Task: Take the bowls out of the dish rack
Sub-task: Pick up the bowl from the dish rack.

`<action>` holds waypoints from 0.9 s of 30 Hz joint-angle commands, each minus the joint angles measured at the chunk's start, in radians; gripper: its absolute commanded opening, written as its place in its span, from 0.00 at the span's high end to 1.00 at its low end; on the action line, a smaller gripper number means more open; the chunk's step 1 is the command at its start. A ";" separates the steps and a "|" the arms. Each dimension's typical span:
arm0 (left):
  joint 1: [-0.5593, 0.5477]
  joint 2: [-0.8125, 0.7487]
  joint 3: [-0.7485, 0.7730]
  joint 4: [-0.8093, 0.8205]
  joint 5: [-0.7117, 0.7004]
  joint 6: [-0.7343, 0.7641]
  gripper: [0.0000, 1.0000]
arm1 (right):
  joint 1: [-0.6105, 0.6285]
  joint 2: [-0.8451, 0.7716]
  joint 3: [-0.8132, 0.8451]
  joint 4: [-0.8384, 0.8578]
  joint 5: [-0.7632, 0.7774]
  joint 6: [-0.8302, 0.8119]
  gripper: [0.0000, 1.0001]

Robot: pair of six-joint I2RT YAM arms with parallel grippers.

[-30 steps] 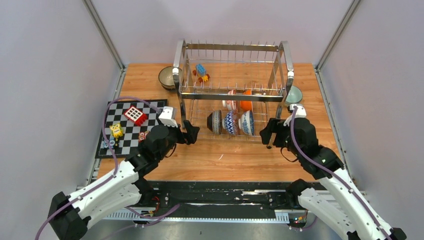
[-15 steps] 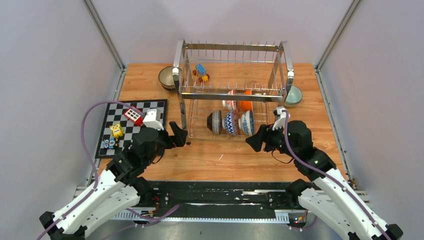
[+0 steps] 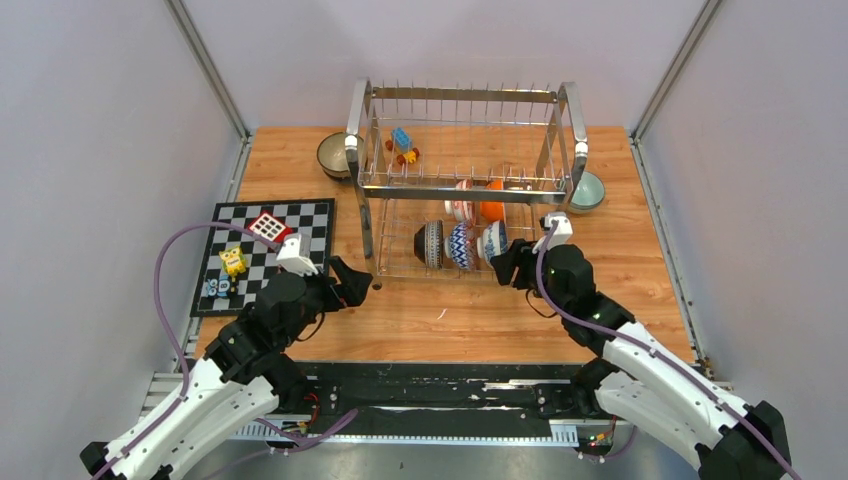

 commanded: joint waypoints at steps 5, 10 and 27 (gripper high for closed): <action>-0.008 -0.028 -0.031 0.006 0.016 -0.017 0.00 | 0.039 0.041 -0.080 0.268 0.122 -0.082 0.47; -0.007 -0.046 -0.049 0.040 0.022 -0.003 0.00 | 0.040 0.077 -0.123 0.362 0.124 -0.129 0.52; -0.007 -0.086 -0.093 0.074 0.036 0.005 0.00 | 0.059 0.122 -0.208 0.468 0.100 -0.227 0.50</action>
